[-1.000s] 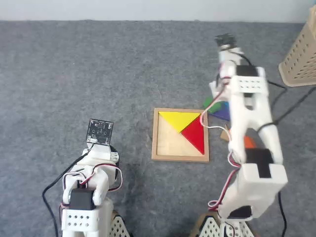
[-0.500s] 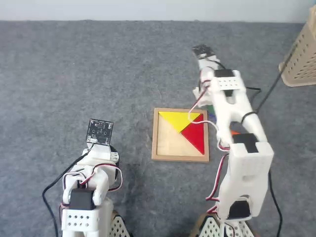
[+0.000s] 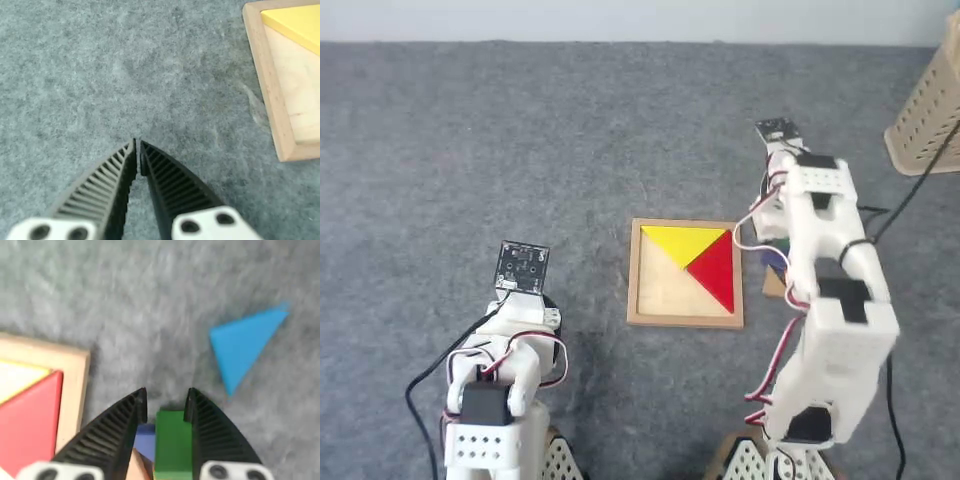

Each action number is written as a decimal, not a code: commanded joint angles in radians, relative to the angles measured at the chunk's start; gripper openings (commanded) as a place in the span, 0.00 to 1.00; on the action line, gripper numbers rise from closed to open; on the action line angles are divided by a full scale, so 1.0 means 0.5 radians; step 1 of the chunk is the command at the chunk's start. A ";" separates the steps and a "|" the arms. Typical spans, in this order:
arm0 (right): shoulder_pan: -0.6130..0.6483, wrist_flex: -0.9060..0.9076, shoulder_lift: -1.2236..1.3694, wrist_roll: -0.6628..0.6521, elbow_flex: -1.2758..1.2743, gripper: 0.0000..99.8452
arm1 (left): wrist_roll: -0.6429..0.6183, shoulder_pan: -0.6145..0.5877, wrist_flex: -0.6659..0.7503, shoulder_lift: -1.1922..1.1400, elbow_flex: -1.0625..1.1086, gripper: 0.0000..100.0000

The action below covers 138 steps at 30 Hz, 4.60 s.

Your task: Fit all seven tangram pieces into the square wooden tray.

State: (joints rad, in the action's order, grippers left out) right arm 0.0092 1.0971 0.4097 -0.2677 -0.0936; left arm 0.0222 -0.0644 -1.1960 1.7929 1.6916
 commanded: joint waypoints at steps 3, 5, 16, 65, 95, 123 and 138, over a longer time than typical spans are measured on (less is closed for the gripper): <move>-0.035 -0.201 -0.618 -0.040 -0.442 0.13 | -0.018 -0.009 -0.009 0.006 -0.011 0.01; -0.035 -0.207 -0.802 -0.040 -0.552 0.13 | -0.018 -0.009 -0.009 0.006 -0.011 0.01; -0.038 -0.216 -1.204 0.012 -0.936 0.14 | -0.018 -0.009 -0.009 0.006 -0.011 0.01; -0.176 0.348 -1.382 -0.921 -1.065 0.14 | -0.018 -0.009 -0.009 0.006 -0.011 0.01; -0.345 -0.005 -0.612 -1.445 -1.003 0.05 | -0.018 -0.009 -0.009 0.006 -0.011 0.01; 0.695 0.453 -1.250 -0.061 -0.399 0.03 | -0.018 -0.009 -0.009 0.006 -0.011 0.01; 1.220 0.290 -0.505 0.123 0.012 0.03 | -0.018 -0.009 -0.009 0.006 -0.011 0.01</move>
State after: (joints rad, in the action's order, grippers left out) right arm 0.5892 1.2643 0.1289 -0.2217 -0.1611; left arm 0.0222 -0.0644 -1.1960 1.7929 1.6916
